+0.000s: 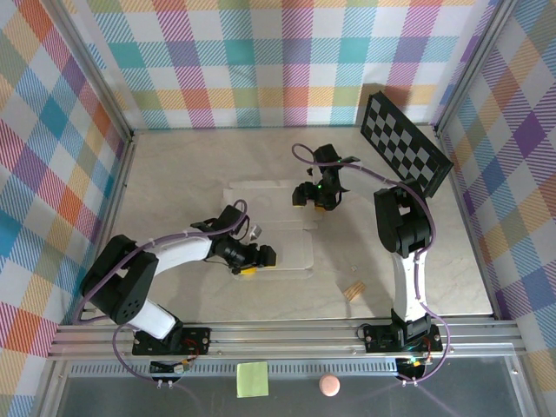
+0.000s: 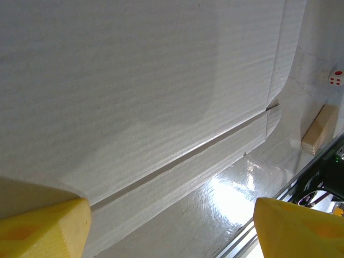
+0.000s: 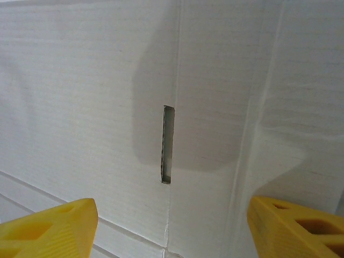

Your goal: Fold the paper box

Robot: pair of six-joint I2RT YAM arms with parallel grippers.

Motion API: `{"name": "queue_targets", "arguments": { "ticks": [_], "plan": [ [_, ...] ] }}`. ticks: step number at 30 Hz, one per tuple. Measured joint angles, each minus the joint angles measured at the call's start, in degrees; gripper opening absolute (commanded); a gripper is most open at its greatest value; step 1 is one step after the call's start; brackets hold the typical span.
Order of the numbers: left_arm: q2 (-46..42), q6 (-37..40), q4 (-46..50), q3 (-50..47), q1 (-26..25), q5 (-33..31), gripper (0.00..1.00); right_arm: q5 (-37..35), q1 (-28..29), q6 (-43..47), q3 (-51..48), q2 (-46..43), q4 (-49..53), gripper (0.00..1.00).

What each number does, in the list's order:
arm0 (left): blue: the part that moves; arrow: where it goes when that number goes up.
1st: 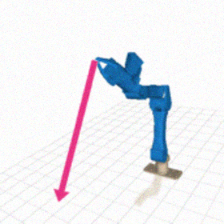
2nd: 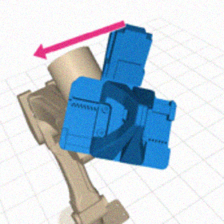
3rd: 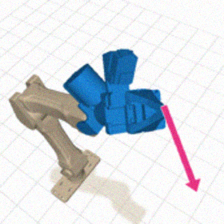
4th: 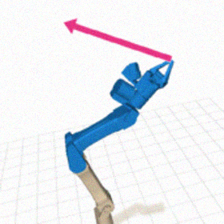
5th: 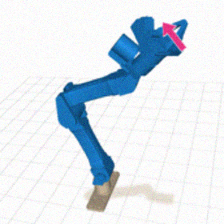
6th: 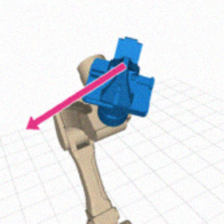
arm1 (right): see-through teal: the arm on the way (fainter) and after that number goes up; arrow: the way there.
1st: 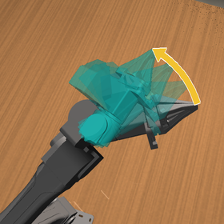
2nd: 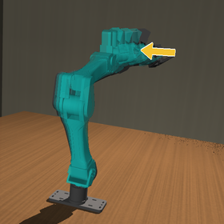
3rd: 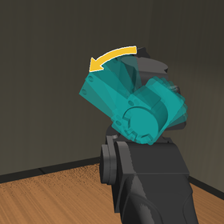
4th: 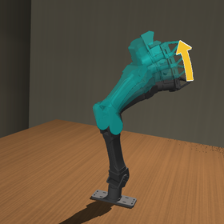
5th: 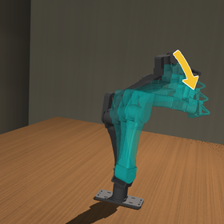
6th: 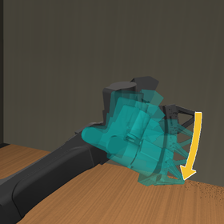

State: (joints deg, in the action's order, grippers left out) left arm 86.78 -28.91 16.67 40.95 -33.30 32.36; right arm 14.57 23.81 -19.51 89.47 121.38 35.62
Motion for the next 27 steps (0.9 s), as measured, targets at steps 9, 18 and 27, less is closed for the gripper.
{"name": "queue_targets", "arguments": {
  "ticks": [9,18,27],
  "plan": [
    [-2.38,-4.52,-0.42,-1.07,-0.79,-2.32,0.80,0.22,0.00,1.11,-0.57,-1.55,0.52,0.75],
    [-3.65,-4.66,5.49,6.69,0.20,-11.10,0.79,6.25,0.07,0.09,-0.61,-4.46,-0.20,0.73],
    [-3.65,-4.07,5.77,8.70,10.23,-13.60,0.76,13.90,3.13,-4.11,0.68,-2.51,-3.76,0.68]
  ]
}}
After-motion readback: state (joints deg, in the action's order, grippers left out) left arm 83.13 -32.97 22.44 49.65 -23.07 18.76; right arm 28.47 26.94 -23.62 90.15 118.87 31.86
